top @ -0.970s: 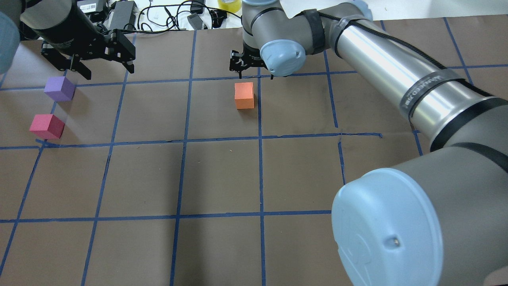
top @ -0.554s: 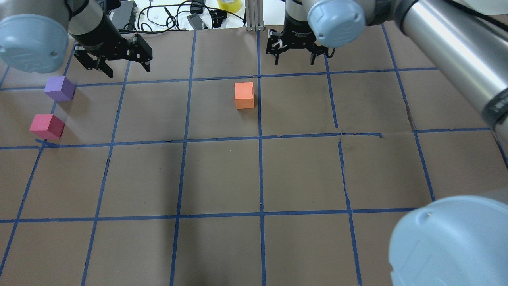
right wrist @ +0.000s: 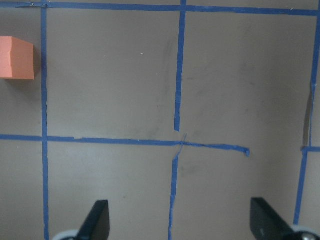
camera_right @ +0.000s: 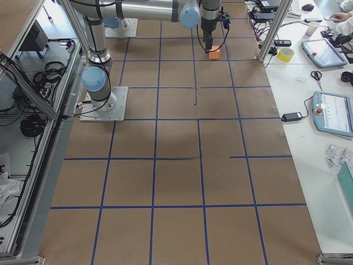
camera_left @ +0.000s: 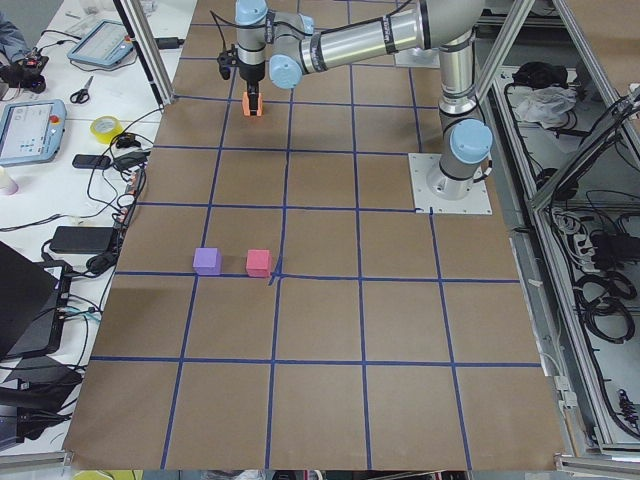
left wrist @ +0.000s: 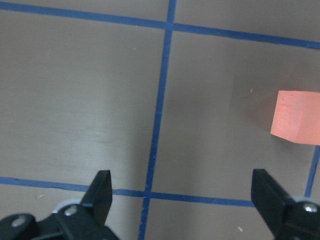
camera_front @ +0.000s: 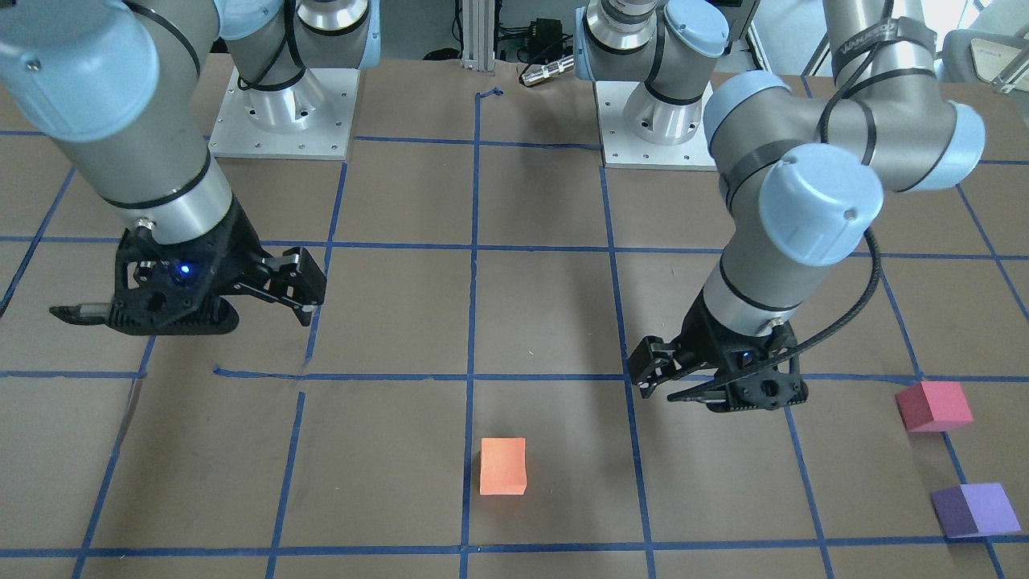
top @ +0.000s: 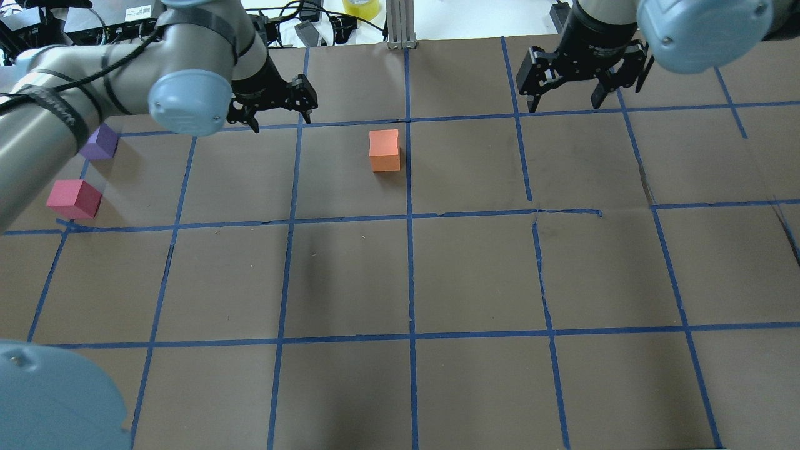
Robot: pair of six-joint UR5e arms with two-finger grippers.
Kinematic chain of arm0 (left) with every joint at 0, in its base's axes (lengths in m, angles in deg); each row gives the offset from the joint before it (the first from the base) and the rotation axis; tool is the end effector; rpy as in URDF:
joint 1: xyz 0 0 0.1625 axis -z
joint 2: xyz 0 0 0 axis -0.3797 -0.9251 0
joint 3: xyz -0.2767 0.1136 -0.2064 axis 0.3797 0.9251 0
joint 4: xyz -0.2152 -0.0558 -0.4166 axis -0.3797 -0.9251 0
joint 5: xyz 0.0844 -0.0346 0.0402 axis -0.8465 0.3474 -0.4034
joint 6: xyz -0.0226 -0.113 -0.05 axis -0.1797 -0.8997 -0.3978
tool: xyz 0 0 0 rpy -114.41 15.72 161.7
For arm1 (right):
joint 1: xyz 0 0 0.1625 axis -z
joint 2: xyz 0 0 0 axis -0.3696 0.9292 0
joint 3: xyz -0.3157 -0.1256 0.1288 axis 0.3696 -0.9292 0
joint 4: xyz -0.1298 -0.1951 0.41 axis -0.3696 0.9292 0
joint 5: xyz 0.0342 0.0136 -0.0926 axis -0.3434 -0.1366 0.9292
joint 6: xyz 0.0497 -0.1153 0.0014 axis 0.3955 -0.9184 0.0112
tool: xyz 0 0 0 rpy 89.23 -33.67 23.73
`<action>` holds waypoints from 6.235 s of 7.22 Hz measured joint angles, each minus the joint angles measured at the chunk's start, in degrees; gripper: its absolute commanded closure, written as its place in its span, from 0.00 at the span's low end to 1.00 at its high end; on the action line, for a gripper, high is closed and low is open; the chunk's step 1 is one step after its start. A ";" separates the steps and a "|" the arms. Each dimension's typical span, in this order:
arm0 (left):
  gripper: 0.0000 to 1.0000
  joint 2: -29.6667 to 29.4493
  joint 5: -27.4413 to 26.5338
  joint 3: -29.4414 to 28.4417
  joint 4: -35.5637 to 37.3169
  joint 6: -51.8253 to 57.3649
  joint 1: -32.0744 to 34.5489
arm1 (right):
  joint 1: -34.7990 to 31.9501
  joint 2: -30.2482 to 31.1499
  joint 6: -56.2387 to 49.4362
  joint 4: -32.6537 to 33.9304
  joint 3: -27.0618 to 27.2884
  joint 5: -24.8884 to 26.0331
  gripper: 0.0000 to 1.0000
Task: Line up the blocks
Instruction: 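Open the right gripper and raise it away while the left arm reaches toward the cube, then close the left gripper on the orange cube, then carry the orange cube with the left gripper toward the pink and purple cubes, then lower the orange cube between the pink and purple cubes with the left gripper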
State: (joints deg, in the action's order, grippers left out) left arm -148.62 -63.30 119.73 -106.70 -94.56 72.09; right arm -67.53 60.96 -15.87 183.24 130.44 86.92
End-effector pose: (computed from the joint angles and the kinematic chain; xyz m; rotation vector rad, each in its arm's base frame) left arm -0.1877 -0.6746 0.2196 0.2426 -3.0840 0.2296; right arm 0.1280 -0.6098 0.3635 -0.0850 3.1179 -0.0578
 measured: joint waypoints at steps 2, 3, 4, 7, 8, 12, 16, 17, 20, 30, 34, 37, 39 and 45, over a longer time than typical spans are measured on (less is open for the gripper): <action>0.00 -5.25 -0.01 -0.39 8.25 -6.35 4.48 | 1.06 4.22 -2.10 -0.92 2.92 0.17 0.00; 0.00 -7.70 -0.03 -1.45 10.59 -8.77 6.12 | 1.11 5.68 -2.21 -2.02 3.36 0.33 0.00; 0.00 -10.25 -0.10 -3.70 11.64 -11.40 7.90 | 1.03 7.56 -1.92 -4.40 3.56 0.59 0.00; 0.00 -15.36 -1.12 -7.54 11.64 -11.21 10.61 | 0.79 11.21 -1.19 -10.11 4.10 0.99 0.00; 0.00 -16.18 -1.18 -7.56 11.20 -9.76 10.78 | 0.75 11.47 -1.08 -10.52 4.13 1.27 0.00; 0.40 -18.09 -1.20 -7.59 9.19 -8.71 11.14 | 0.72 11.45 -1.14 -10.69 4.16 4.78 0.00; 0.81 -17.44 -1.20 -7.91 9.45 -8.54 11.16 | 0.76 10.87 -1.17 -10.70 4.38 5.55 0.00; 0.81 -16.53 -1.25 -8.06 9.63 -8.60 11.00 | 0.81 10.81 -1.20 -10.68 4.40 5.68 0.00; 0.81 -12.78 -1.42 -6.59 9.12 -7.36 5.60 | 0.84 10.78 -1.83 -10.63 4.41 5.67 0.00; 0.88 -6.71 -4.49 -0.91 4.16 42.03 -36.50 | 0.85 10.66 -2.07 -9.63 4.42 5.38 0.00; 0.95 -9.17 -1.54 -5.71 2.32 49.62 -40.78 | 0.89 10.65 -2.03 -9.61 4.42 5.06 0.00; 1.00 -11.35 1.61 -7.46 2.44 47.77 -40.87 | 0.89 10.65 -2.10 -9.55 4.42 4.98 0.00; 1.00 -12.50 1.64 -8.03 2.40 46.95 -40.88 | 0.89 10.65 -2.12 -9.49 4.42 5.05 0.00; 1.00 -13.64 1.70 -8.21 2.40 47.08 -40.88 | 1.15 10.65 -2.28 -9.46 4.42 5.48 0.00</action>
State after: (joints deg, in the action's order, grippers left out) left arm -162.26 -61.60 111.52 -104.31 -47.48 31.21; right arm -66.38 71.61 -18.15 173.79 134.85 92.39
